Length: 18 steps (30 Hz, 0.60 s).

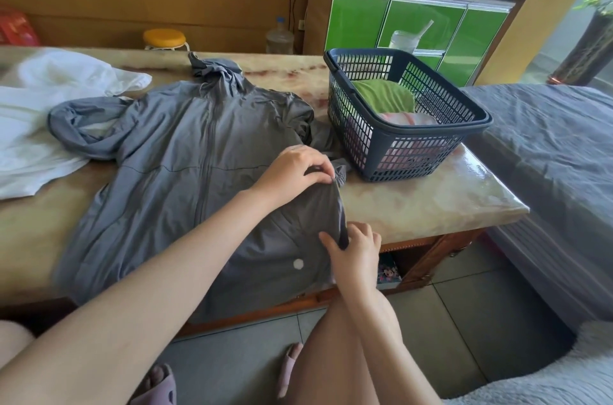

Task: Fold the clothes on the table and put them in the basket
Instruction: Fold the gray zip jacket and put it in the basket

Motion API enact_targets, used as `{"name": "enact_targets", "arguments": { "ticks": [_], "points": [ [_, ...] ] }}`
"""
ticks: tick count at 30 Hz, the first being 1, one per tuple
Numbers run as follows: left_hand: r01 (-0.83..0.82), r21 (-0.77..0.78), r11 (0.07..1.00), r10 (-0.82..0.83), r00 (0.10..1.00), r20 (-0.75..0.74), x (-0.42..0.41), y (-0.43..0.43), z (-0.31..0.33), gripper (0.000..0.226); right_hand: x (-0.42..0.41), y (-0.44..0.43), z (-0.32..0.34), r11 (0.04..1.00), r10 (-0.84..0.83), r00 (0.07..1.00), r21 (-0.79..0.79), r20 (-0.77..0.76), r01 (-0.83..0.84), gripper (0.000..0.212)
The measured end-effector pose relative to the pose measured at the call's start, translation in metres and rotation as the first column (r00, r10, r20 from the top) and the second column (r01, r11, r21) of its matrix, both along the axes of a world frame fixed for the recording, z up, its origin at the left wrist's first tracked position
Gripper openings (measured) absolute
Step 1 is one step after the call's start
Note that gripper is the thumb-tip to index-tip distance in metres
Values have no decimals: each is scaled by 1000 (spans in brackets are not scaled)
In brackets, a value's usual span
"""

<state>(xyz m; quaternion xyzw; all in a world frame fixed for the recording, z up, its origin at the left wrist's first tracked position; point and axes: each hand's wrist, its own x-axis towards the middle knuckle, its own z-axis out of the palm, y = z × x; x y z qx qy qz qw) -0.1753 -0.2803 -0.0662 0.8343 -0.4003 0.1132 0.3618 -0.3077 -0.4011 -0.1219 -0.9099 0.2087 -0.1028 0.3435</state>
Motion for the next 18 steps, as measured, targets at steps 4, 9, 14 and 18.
{"name": "enact_targets", "arguments": {
  "ticks": [4,9,14,18],
  "points": [
    [-85,-3,996,85,993,76,14,-16,-2,7,-15,-12,13,891,58,984,437,168,-127,45],
    [-72,76,994,68,996,50,8,-37,-21,12,-13,-26,20,898,184,981,416,-60,-143,41],
    [-56,208,977,70,996,-60,0,-17,-48,27,-10,-28,2,929,246,942,335,-230,-160,44],
    [-34,294,955,57,996,-69,-1,0,-47,26,-11,-22,0,935,213,956,326,-199,-141,44]
  ]
}}
